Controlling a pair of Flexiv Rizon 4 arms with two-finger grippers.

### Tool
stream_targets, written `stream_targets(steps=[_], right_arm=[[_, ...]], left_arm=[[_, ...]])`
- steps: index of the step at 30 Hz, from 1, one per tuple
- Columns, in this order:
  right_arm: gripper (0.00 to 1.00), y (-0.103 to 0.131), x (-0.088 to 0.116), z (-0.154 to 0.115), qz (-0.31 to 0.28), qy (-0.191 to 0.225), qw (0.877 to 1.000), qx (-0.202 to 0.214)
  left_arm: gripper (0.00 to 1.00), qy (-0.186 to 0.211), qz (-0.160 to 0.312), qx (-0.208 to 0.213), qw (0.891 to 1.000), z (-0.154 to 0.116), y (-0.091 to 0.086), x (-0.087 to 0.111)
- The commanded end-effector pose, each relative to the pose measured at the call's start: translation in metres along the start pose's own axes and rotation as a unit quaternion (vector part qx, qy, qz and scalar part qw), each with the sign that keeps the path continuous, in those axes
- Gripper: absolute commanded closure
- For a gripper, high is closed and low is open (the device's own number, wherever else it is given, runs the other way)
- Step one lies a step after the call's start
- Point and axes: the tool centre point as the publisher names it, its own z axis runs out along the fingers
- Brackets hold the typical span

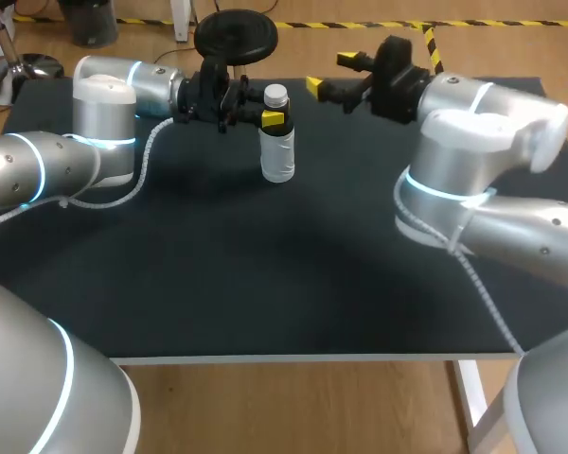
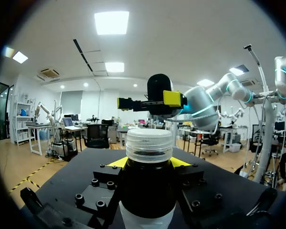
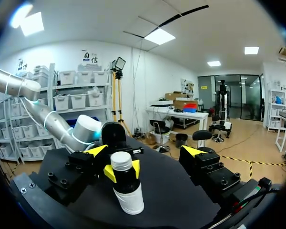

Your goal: Unscrew the bottle cap

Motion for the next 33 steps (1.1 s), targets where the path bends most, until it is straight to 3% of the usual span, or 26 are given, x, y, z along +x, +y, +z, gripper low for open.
stream_targets(steps=[1,9,21,33], right_arm=[[0.00,-0.005,0.013,0.020,0.000,-0.023,1.000,-0.012],[0.00,-0.014,0.039,0.035,0.010,0.004,1.000,-0.008],[0.00,-0.020,0.058,0.054,0.021,0.029,0.999,-0.004],[0.00,-0.031,0.060,0.066,0.023,0.039,0.999,0.009]], left_arm=[[1.00,-0.002,0.001,-0.001,1.000,0.001,-0.001,0.002],[1.00,-0.002,0.001,-0.001,1.000,0.001,-0.001,0.002],[1.00,-0.002,0.001,-0.001,1.000,0.001,-0.001,0.002],[1.00,-0.002,0.001,-0.001,1.000,0.001,-0.001,0.002]])
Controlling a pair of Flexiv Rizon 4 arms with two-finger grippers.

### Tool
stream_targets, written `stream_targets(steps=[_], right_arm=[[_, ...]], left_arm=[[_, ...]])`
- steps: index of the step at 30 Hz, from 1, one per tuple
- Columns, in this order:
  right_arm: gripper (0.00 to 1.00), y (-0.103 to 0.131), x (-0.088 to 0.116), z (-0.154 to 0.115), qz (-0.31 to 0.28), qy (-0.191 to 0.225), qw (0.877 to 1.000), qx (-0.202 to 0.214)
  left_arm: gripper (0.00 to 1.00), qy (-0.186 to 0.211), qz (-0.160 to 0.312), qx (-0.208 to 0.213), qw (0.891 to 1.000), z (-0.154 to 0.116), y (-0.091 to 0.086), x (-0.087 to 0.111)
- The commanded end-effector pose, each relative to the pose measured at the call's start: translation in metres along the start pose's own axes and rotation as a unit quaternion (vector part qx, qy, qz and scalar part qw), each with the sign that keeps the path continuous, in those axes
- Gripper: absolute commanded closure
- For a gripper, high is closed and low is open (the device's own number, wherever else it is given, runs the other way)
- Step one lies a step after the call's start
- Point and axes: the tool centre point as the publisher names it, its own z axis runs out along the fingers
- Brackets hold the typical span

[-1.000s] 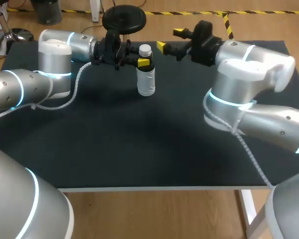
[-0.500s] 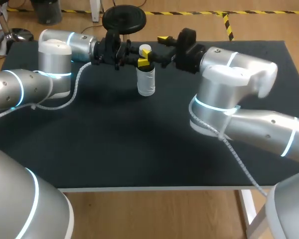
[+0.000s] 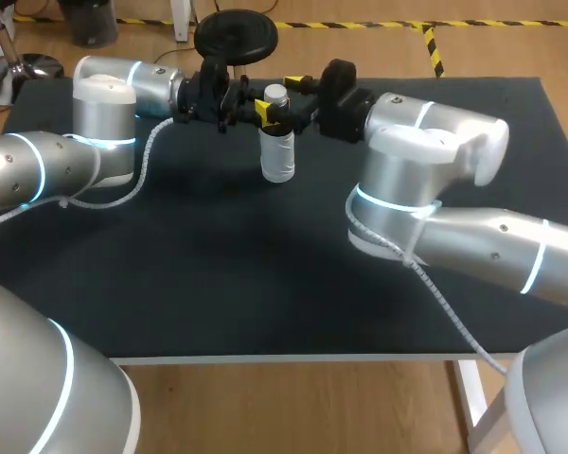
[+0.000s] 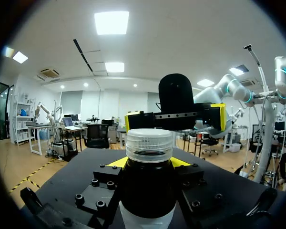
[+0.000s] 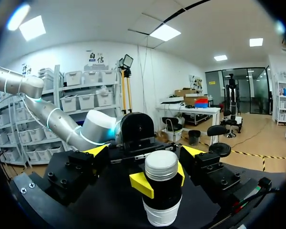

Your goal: Unscrew the bottle cap

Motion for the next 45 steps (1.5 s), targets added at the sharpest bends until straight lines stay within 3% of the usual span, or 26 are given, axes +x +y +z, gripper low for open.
stream_targets(steps=[1,18,32,44,45], right_arm=[[0.00,-0.001,-0.002,0.006,0.000,0.000,1.000,0.003],[0.00,-0.004,-0.010,0.021,-0.010,-0.004,1.000,0.009],[0.00,-0.003,-0.014,0.027,-0.019,-0.057,0.998,0.013],[0.00,-0.006,-0.017,0.029,-0.010,-0.064,0.998,0.013],[0.21,-0.006,-0.017,0.029,-0.010,-0.065,0.998,0.013]], left_arm=[[1.00,-0.002,0.001,-0.001,1.000,0.001,-0.001,0.002],[1.00,-0.002,0.001,-0.001,1.000,0.001,-0.001,0.002],[1.00,-0.002,0.001,-0.001,1.000,0.001,-0.001,0.002],[1.00,-0.002,0.001,-0.001,1.000,0.001,-0.001,0.002],[1.00,-0.002,0.001,-0.001,1.000,0.001,-0.001,0.002]])
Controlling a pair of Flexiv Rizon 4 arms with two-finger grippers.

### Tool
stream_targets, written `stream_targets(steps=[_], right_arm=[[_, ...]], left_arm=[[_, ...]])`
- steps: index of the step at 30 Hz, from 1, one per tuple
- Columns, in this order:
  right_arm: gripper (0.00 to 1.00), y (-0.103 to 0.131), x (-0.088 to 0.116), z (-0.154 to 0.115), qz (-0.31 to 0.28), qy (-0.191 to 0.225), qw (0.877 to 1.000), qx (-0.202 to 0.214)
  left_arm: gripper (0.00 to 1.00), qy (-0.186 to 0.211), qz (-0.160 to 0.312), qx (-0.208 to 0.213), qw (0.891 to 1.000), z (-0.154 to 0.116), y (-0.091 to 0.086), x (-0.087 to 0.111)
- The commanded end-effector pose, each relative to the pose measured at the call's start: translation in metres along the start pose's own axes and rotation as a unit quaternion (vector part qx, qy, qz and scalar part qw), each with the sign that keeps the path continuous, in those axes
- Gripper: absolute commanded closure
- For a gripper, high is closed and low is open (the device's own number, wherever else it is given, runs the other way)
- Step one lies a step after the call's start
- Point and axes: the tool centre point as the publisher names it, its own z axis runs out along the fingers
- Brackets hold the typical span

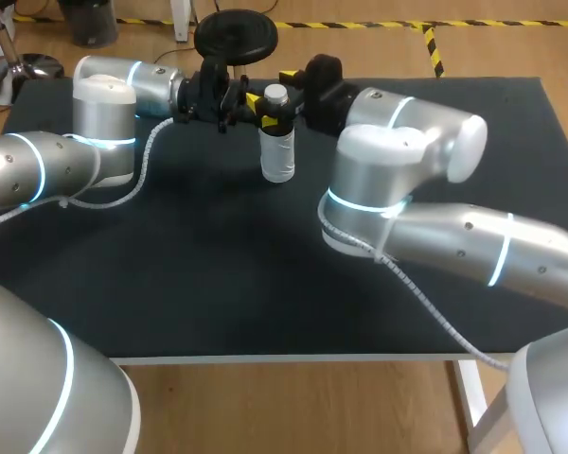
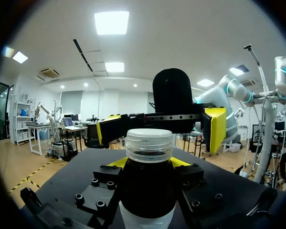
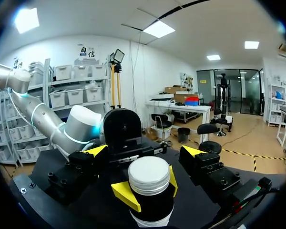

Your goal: Unscrew the bottle cap

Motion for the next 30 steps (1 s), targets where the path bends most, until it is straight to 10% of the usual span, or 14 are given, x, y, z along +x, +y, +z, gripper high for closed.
stream_targets(steps=[1,10,19,30], right_arm=[[0.42,-0.002,0.002,0.005,0.001,-0.011,1.000,-0.004],[1.00,-0.003,-0.001,0.002,0.004,-0.009,1.000,-0.003],[1.00,-0.007,-0.004,0.003,0.014,0.013,1.000,-0.006],[1.00,-0.010,-0.013,0.001,0.010,0.152,0.988,-0.030]], left_arm=[[1.00,-0.002,0.001,-0.001,1.000,0.001,-0.001,0.001],[1.00,-0.002,0.001,-0.001,1.000,0.001,-0.001,0.001],[1.00,-0.002,0.001,-0.001,1.000,0.001,-0.001,0.001],[1.00,-0.002,0.001,-0.001,1.000,0.001,-0.001,0.001]])
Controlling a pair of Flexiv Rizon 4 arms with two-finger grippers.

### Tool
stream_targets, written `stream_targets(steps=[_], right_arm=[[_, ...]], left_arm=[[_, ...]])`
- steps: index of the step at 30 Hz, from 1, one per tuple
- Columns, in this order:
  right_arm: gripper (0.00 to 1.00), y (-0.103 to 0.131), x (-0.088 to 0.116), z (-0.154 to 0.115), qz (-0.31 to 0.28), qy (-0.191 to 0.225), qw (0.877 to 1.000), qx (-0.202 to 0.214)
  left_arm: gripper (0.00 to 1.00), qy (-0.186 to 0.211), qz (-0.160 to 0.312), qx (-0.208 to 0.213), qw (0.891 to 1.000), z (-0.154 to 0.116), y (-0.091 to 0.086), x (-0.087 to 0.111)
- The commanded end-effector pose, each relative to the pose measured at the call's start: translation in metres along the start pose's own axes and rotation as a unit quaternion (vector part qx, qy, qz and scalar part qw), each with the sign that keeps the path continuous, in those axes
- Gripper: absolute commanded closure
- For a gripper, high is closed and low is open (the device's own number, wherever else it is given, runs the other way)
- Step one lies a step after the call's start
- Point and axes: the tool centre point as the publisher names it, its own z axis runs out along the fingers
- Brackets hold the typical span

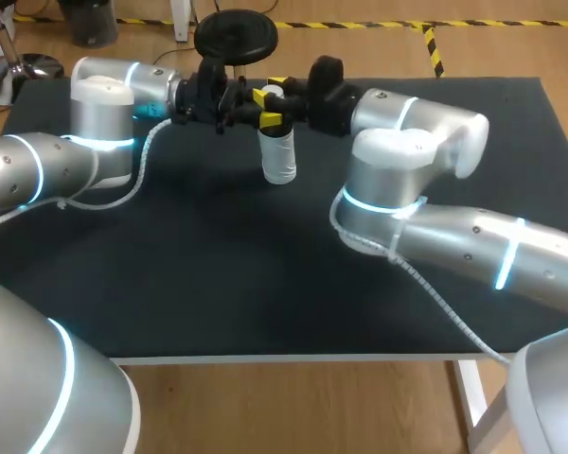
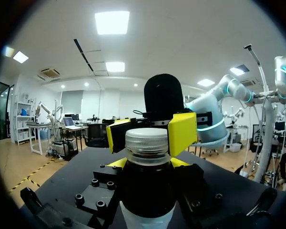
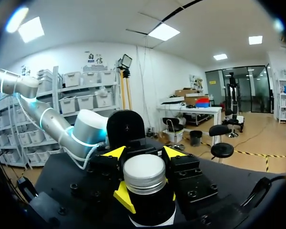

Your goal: Unscrew the bottle cap

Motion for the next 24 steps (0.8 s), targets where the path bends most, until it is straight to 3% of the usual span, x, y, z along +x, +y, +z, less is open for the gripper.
stream_targets(steps=[1,6,10,17,24], right_arm=[[1.00,-0.005,-0.013,-0.008,-0.009,0.092,0.996,-0.001],[1.00,-0.003,-0.013,-0.010,-0.019,0.179,0.984,-0.011],[1.00,0.000,-0.009,-0.007,-0.031,0.264,0.964,-0.007],[1.00,0.004,0.001,-0.007,-0.041,0.415,0.909,-0.010],[1.00,-0.001,0.017,-0.009,-0.064,0.538,0.841,-0.007]], left_arm=[[1.00,0.001,0.001,0.000,1.000,0.003,-0.003,0.001],[1.00,0.001,0.001,0.000,1.000,0.003,-0.003,0.001],[1.00,0.001,0.001,0.000,1.000,0.003,-0.003,0.001],[1.00,0.001,0.001,0.000,1.000,0.003,-0.003,0.001],[1.00,0.001,0.001,0.000,1.000,0.003,-0.003,0.001]])
